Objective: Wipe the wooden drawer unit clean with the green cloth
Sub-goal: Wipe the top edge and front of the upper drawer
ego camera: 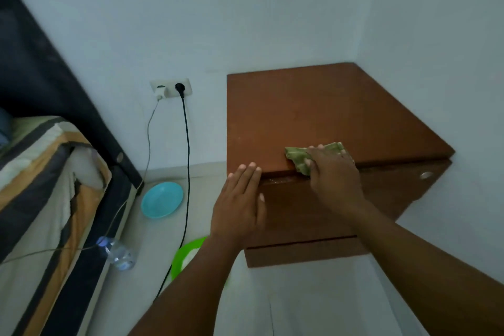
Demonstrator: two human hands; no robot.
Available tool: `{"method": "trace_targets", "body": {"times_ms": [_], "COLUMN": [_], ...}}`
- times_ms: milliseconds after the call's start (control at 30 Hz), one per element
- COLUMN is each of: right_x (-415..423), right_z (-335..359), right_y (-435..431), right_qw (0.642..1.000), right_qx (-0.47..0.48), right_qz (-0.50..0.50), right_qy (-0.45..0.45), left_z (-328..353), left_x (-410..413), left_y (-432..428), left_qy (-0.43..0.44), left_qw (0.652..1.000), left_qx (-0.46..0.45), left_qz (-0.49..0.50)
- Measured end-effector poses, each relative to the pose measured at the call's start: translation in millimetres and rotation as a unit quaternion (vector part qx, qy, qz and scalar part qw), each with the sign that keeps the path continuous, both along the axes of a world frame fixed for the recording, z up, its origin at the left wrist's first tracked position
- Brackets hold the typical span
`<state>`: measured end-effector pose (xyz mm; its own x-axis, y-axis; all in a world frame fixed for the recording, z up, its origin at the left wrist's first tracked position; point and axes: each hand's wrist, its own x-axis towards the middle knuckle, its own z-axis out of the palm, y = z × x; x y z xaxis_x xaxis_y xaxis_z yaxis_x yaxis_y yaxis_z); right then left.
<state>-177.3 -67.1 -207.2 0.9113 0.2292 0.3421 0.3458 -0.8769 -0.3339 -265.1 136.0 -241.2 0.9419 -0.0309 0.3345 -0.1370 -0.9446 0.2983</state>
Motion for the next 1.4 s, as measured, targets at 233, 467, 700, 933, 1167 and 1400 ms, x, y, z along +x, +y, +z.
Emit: {"method": "trace_targets", "body": {"times_ms": [233,467,700,933,1167,1400], "right_x": [7,1,-13,-18,-15,-7], "right_z": [-20,-31,-33,-34,-39,-59], "right_y": [8,11,13,14,14,22], "right_qw": [0.994,0.992,0.991,0.993,0.99,0.978], "right_qx": [-0.004,0.028,0.046,0.056,0.059,0.073], "right_qz": [-0.005,-0.014,-0.017,-0.008,-0.006,-0.03], "right_qy": [-0.109,-0.121,-0.128,-0.107,-0.126,-0.194], "left_z": [-22,-26,-27,-33,-38,-43], "left_x": [11,9,6,6,9,10], "left_y": [9,8,10,16,12,11], "left_qy": [-0.095,-0.09,-0.074,-0.069,-0.084,-0.106], "left_qw": [0.995,0.996,0.997,0.997,0.996,0.994], "left_qx": [0.006,0.003,0.018,0.027,0.01,0.014], "left_qz": [-0.007,-0.005,-0.013,-0.017,-0.01,-0.001]}}
